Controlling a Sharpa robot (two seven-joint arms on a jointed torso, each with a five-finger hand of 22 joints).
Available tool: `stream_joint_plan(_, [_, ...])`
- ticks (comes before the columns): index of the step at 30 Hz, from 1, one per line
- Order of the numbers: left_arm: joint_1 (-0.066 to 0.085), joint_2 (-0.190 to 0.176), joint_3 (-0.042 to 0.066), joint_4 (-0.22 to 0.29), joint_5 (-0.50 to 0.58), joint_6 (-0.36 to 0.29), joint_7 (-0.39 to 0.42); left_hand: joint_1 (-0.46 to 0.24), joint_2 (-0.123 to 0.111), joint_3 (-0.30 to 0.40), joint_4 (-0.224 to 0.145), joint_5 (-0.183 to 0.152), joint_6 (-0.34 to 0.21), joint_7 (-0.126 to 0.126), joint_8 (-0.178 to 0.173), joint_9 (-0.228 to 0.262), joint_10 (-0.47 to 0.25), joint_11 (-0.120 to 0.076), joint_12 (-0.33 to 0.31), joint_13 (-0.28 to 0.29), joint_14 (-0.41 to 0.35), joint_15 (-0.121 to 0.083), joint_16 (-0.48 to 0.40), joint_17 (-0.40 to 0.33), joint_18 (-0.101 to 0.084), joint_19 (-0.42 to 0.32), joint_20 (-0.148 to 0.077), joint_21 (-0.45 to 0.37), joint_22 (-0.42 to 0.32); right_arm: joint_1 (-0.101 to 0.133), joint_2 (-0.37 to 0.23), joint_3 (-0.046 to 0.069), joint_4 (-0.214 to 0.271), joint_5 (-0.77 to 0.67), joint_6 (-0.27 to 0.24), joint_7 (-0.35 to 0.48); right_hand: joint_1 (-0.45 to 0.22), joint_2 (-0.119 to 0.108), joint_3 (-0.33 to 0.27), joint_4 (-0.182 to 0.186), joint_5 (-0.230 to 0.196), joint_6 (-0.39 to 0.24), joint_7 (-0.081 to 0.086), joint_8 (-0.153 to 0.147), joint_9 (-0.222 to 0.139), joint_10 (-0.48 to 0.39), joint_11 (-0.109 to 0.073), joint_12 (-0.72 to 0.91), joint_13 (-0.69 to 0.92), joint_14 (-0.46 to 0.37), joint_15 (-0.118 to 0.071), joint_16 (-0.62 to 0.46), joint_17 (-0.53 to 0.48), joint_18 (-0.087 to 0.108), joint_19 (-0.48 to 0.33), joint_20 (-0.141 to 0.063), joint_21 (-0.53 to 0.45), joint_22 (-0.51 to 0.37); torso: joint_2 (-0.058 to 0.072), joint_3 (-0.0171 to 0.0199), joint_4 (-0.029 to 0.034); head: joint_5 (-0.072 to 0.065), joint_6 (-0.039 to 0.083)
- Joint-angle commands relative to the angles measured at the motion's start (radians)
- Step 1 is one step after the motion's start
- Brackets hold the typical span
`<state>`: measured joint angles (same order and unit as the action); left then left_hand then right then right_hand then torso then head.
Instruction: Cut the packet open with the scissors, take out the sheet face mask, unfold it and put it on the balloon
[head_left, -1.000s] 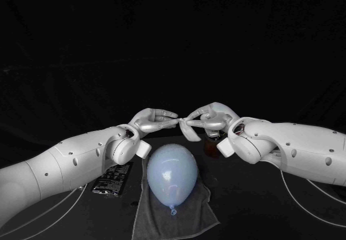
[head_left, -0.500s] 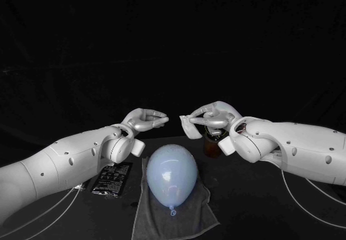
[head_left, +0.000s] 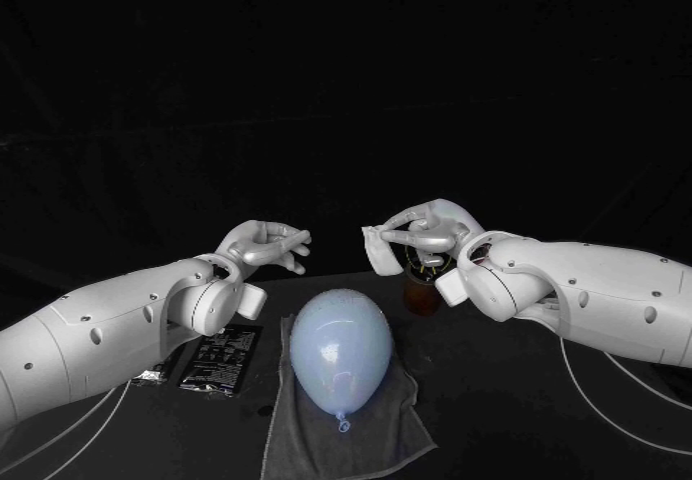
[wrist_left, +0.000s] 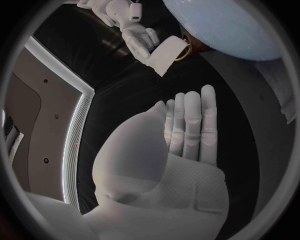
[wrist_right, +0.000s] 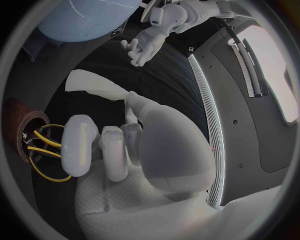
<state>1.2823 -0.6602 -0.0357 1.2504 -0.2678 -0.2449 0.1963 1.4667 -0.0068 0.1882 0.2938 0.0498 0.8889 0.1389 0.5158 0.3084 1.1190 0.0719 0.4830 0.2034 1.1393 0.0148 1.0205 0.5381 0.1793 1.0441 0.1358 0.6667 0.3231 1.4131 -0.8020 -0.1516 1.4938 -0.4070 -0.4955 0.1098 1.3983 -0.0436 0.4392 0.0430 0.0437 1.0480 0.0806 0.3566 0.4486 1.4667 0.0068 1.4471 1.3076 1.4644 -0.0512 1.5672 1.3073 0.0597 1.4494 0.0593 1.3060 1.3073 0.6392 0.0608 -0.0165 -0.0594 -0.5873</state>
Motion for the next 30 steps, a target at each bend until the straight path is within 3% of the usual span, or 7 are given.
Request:
stream_joint_plan(1, [0.001,0.006,0.001,0.027,0.062,0.134,-0.056,-0.093,0.009,0.004,0.001,0.001,0.017,-0.012,-0.02,-0.008,0.054,-0.017,0.021,0.013,0.073,-0.017,0.065,0.059,0.004,0.024,-0.022,0.062,0.038,0.001,0.005,0.001,-0.003,-0.005,-0.018,-0.001,-0.007,0.005,0.004,0.0,0.005,0.003,-0.005,0.003,0.002,0.035,-0.006,0.005,0.168,0.106,-0.007,0.004,0.264,-0.003,0.002,-0.007,0.001,0.181,-0.001,-0.0011,-0.0006,0.002,-0.002])
stream_joint_plan(3, [0.001,0.012,0.001,0.035,0.088,0.153,-0.073,-0.151,0.012,-0.001,0.001,0.0,0.048,-0.024,-0.024,-0.009,0.1,-0.029,0.044,0.029,0.13,-0.032,0.122,0.15,0.004,0.029,-0.035,0.1,0.062,0.001,0.009,0.001,-0.005,-0.007,-0.02,-0.001,-0.008,0.004,0.005,-0.001,0.005,0.003,-0.005,0.005,0.002,0.034,-0.006,0.004,0.167,0.106,-0.007,0.004,0.264,-0.003,0.001,-0.008,-0.002,0.181,0.0,-0.001,-0.0012,0.004,-0.001])
stream_joint_plan(6, [0.001,0.023,0.002,0.041,0.131,0.163,-0.093,-0.203,0.016,-0.008,0.0,-0.001,0.067,-0.032,-0.03,-0.009,0.121,-0.038,0.055,0.043,0.151,-0.039,0.138,0.177,0.003,0.025,-0.043,0.127,0.081,0.001,0.013,0.001,-0.006,-0.01,-0.021,-0.002,-0.008,0.004,0.005,-0.001,0.005,0.003,-0.005,0.005,0.002,0.034,-0.006,0.004,0.167,0.106,-0.007,0.004,0.264,-0.003,0.001,-0.008,-0.002,0.181,0.0,-0.0006,-0.0019,0.004,-0.001])
stream_joint_plan(11, [0.001,0.048,0.002,0.043,0.189,0.155,-0.112,-0.247,0.012,-0.022,0.001,-0.001,0.05,-0.021,-0.06,-0.017,0.114,-0.029,0.057,0.056,0.122,-0.034,0.1,0.121,0.0,0.0,-0.044,0.146,0.098,0.001,0.018,0.001,-0.004,-0.015,-0.019,-0.005,-0.008,0.004,0.005,-0.001,0.005,0.003,-0.005,0.005,0.002,0.034,-0.006,0.004,0.167,0.106,-0.007,0.004,0.264,-0.003,0.001,-0.008,-0.002,0.181,0.0,0.0011,-0.001,0.005,-0.002])
stream_joint_plan(13, [0.001,0.057,0.002,0.042,0.202,0.149,-0.117,-0.255,0.008,-0.029,-0.001,-0.001,0.031,-0.007,-0.081,-0.024,0.08,-0.014,0.043,0.059,0.053,-0.019,0.028,0.025,-0.004,-0.036,-0.035,0.137,0.098,0.001,0.019,0.001,-0.003,-0.016,-0.018,-0.006,-0.008,0.004,0.005,-0.001,0.005,0.003,-0.005,0.005,0.002,0.034,-0.006,0.004,0.167,0.106,-0.007,0.004,0.264,-0.003,0.001,-0.008,-0.002,0.181,0.0,0.0012,-0.001,0.005,-0.003])
stream_joint_plan(16, [0.002,0.075,0.003,0.038,0.218,0.138,-0.126,-0.255,0.004,-0.041,0.0,-0.001,0.008,0.012,-0.113,-0.035,0.017,0.009,0.012,0.057,-0.039,0.008,-0.048,-0.003,-0.013,-0.112,-0.008,0.095,0.082,0.001,0.024,0.001,-0.001,-0.018,-0.015,-0.008,-0.008,0.004,0.005,-0.001,0.005,0.003,-0.005,0.005,0.002,0.034,-0.006,0.004,0.167,0.106,-0.007,0.004,0.264,-0.003,0.001,-0.008,-0.002,0.181,-0.001,0.0012,-0.0014,0.007,-0.005])
stream_joint_plan(30, [0.002,0.124,0.004,0.021,0.271,0.096,-0.122,-0.251,0.002,-0.052,0.0,-0.002,0.021,0.014,-0.116,-0.035,0.027,0.008,0.02,0.065,-0.031,0.006,-0.057,-0.009,-0.004,-0.113,0.002,0.091,0.079,0.001,0.038,0.001,0.011,-0.029,0.002,-0.016,-0.01,0.003,0.008,-0.003,0.005,0.001,-0.005,0.007,0.004,0.034,-0.006,0.003,0.167,0.106,-0.007,0.004,0.264,-0.003,0.001,-0.008,-0.002,0.181,-0.001,0.0001,-0.0012,0.012,0.003])
